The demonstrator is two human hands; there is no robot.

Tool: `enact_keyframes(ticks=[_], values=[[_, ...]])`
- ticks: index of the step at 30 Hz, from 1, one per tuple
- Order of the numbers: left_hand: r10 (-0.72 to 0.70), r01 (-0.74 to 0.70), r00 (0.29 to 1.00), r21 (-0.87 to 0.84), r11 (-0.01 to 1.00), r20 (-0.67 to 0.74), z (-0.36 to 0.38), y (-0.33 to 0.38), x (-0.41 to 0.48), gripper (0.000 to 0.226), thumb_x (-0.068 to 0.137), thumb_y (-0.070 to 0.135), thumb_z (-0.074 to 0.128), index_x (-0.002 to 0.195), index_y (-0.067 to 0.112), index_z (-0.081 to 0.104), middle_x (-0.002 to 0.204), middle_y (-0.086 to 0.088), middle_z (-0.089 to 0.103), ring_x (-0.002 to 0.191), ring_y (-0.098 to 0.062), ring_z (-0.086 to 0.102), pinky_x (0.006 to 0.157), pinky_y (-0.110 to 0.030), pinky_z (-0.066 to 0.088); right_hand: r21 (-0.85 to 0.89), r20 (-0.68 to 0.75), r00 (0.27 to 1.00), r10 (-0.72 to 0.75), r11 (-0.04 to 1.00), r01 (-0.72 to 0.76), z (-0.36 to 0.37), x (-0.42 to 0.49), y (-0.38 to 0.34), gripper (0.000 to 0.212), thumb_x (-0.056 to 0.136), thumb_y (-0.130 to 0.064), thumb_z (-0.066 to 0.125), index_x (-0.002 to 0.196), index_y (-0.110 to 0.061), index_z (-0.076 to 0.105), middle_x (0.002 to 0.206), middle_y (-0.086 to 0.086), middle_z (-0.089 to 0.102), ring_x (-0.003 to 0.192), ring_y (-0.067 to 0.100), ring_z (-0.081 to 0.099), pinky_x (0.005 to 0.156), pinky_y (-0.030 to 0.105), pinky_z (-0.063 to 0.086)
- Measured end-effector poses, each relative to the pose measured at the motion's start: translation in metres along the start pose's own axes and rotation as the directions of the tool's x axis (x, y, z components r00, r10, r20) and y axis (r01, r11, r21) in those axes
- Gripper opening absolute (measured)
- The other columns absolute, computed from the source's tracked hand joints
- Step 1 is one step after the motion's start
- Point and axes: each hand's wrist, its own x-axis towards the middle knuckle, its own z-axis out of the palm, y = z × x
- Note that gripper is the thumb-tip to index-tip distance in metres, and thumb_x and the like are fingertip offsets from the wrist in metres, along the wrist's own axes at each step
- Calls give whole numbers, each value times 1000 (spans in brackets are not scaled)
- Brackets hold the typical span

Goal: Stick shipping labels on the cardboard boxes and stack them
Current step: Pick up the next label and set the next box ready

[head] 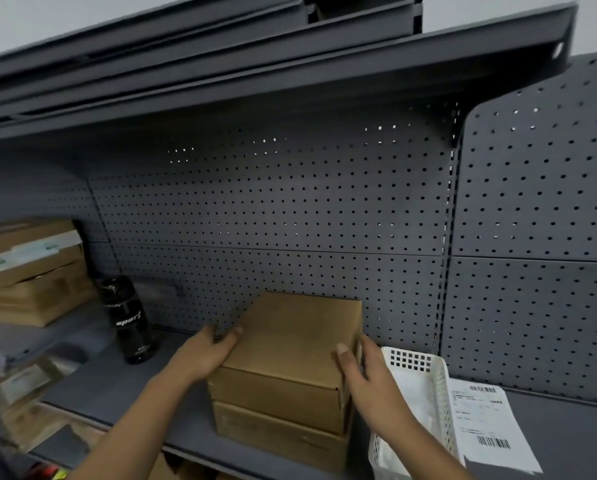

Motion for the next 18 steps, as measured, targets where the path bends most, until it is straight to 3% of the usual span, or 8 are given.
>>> enact_keyframes(ticks=[2, 4, 8, 13, 18], values=[[-1, 6, 999, -84, 996, 54, 0, -1, -1, 104, 87, 86, 42, 161, 14, 30, 161, -9, 43, 142, -30, 47, 112, -38, 40, 36, 18, 999, 50, 998, -50, 8, 1, -1, 83, 89, -81, 39, 158, -37, 24, 164, -12, 31, 152, 10, 26, 125, 41, 26], [6, 13, 995, -203, 979, 96, 1, -1, -4, 100, 84, 86, 47, 156, 15, 43, 149, -6, 55, 129, -25, 57, 104, -34, 46, 66, 36, 994, 98, 993, -101, 13, 1, -1, 97, 88, -82, 38, 163, -29, 7, 170, -13, 10, 157, 7, 7, 129, 41, 15], [-25, 81, 990, -417, 905, 139, 4, 2, -10, 89, 88, 73, 60, 155, 15, 45, 136, -3, 62, 112, -17, 62, 82, -23, 50, 148, 83, 983, 162, 974, -172, 17, -1, -5, 111, 78, -86, 42, 162, -30, -5, 171, -14, 1, 157, 8, 7, 129, 43, 15], [-73, 109, 993, -496, 861, 91, 13, 11, -15, 67, 96, 54, 62, 147, 11, 54, 114, -1, 66, 101, -17, 64, 75, -26, 51, 221, 83, 979, 185, 955, -200, 21, -1, -13, 108, 78, -72, 43, 162, -30, -9, 171, -14, -4, 157, 9, 7, 129, 42, 14], [-92, 120, 993, -545, 830, 78, 16, 23, -28, 58, 99, 46, 61, 144, 9, 55, 103, 2, 65, 96, -16, 63, 71, -26, 50, 246, 77, 982, 173, 951, -187, 13, -3, -19, 101, 79, -66, 41, 162, -32, -7, 170, -17, -3, 156, 7, 7, 129, 42, 14]])
